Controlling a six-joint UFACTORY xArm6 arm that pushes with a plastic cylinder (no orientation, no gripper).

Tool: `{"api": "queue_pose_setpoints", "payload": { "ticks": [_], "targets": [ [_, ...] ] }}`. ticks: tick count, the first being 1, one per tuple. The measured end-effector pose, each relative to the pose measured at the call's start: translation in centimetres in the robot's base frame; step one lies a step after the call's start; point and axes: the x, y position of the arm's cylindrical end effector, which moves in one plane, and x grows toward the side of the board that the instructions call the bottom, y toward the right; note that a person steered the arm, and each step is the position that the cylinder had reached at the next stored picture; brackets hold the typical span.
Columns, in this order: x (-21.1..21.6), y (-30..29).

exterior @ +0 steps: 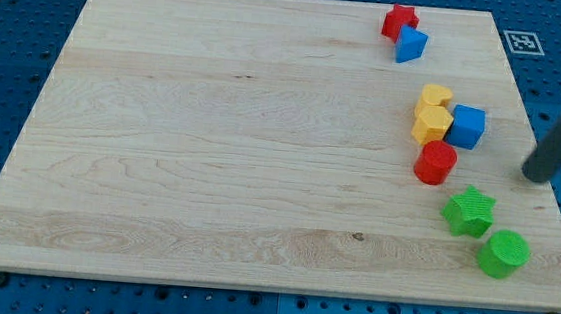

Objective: Slide blue cube above yellow heart

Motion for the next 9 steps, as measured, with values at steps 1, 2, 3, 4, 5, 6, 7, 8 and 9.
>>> {"api": "queue_pose_setpoints", "payload": {
  "ticks": [1, 2, 3, 4, 5, 6, 7, 8, 9],
  "targets": [
    [-1.0, -1.8],
    [-4.5, -4.0],
    [-6.3, -4.2],
    [-3.9, -3.2],
    [-2.3, -3.9],
    [-4.0, -6.4],
    [-4.7, -6.8],
    [-6.6, -7.5],
    [-8.6, -8.2]
  ]
}}
